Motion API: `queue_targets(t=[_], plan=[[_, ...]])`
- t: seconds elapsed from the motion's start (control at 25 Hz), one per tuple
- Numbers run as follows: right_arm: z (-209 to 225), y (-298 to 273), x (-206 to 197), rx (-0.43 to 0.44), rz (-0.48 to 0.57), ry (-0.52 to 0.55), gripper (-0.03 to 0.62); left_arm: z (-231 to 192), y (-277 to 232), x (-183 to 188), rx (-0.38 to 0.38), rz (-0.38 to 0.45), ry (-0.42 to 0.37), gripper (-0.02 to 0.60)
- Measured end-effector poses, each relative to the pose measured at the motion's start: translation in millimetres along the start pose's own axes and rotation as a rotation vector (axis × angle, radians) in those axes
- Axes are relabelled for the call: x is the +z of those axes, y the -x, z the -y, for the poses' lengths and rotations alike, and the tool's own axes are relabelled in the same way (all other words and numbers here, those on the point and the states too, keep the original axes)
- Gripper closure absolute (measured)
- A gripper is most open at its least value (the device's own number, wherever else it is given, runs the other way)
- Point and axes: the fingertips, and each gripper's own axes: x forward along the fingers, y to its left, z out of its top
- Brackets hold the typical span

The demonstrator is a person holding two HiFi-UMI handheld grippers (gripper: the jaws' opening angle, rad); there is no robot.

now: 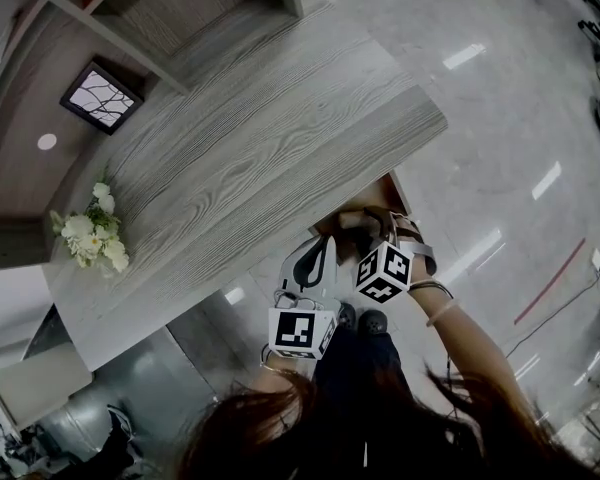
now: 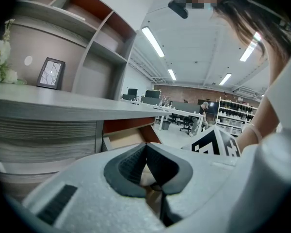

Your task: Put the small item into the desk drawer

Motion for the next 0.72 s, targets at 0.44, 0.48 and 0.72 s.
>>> queue_targets(t=[0.44, 0.48, 0.72], plan=[[6, 29, 7, -0.028, 0.038, -0.069, 0.418, 10, 11, 17, 0.002, 0.015, -0.028, 0.566], [7, 32, 8, -0.034, 0.044, -0.08, 0.421, 12, 12, 19, 0.003, 0.015, -0.029, 0.566], [13, 56, 17, -0.058, 0.072, -0.109, 0.437, 20, 21, 34, 0.003, 0.024, -0.037, 0.566]])
